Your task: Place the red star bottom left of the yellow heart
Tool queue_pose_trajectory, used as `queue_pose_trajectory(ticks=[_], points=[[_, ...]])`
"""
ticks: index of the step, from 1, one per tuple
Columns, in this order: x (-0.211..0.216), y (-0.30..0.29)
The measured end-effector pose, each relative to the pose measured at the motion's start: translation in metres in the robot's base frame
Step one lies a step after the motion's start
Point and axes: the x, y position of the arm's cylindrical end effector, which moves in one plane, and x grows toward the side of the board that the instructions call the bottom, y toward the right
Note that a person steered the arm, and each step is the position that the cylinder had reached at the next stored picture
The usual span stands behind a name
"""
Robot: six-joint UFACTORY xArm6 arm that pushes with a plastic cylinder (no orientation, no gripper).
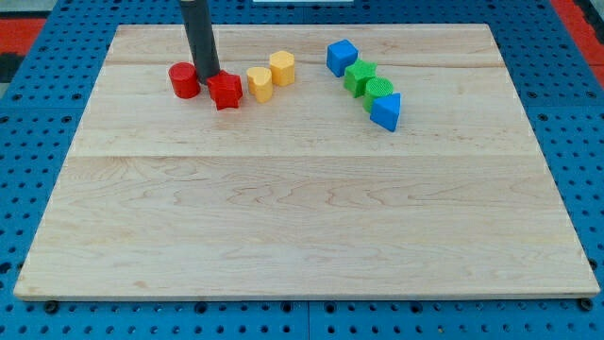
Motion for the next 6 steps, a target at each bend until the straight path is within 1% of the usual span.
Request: queue_pose_trajectory(ticks=[1,3,4,5,6], points=[[0.009,0.002],[0.051,0.003],[0.055,-0.007],[0.065,-0.064],[0.065,-0.096]])
